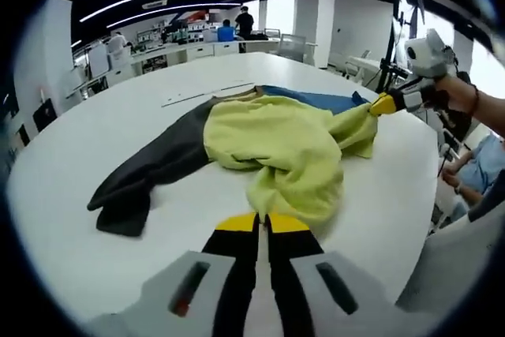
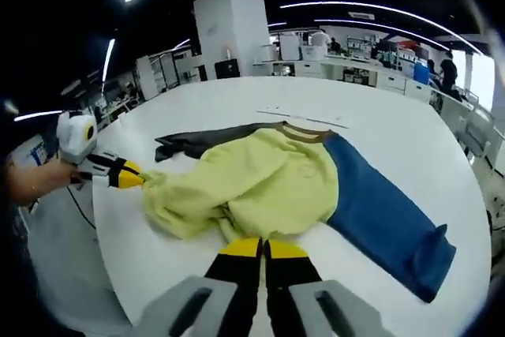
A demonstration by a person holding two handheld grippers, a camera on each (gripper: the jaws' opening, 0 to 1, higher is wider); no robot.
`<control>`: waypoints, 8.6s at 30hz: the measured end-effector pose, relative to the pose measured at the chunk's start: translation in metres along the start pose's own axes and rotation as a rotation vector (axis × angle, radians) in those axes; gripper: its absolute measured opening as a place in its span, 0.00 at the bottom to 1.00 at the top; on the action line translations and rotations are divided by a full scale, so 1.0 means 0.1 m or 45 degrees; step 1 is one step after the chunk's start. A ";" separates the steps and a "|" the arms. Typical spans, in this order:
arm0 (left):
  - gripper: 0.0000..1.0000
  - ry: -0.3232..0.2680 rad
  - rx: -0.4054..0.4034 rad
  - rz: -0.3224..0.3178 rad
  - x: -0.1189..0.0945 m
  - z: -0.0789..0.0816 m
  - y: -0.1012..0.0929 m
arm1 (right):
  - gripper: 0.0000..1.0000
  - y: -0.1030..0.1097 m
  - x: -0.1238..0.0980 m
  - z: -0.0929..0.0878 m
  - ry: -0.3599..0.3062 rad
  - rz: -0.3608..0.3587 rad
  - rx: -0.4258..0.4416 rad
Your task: Fold the garment on the visible template until the final outline fits inside the template.
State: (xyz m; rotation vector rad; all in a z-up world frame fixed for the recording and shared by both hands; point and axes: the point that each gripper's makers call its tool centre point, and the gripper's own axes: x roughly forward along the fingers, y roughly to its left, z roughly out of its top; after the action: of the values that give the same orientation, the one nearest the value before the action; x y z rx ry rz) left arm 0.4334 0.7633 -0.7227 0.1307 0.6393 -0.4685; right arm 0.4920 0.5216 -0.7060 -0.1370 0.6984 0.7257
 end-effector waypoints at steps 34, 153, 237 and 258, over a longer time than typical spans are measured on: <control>0.08 0.075 -0.041 0.051 0.12 -0.23 0.15 | 0.23 -0.51 0.30 -0.04 0.104 -0.246 0.089; 0.00 0.274 -0.268 0.263 -0.71 -0.98 -0.22 | 0.00 0.19 -0.82 -1.56 0.374 -0.093 0.359; 0.98 -0.103 -0.189 0.156 -0.74 -0.13 -0.25 | 0.15 -1.68 -0.28 -0.65 0.152 -0.335 0.134; 0.96 -0.105 -0.193 0.166 -0.81 -0.16 -0.23 | 0.00 -2.27 -0.90 -0.53 0.130 -0.623 0.115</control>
State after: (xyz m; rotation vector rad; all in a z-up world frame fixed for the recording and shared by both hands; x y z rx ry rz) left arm 0.3575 0.7775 -0.6860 0.0089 0.5791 -0.2970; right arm 0.5625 0.2823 -0.7166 -0.2527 0.7560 0.2195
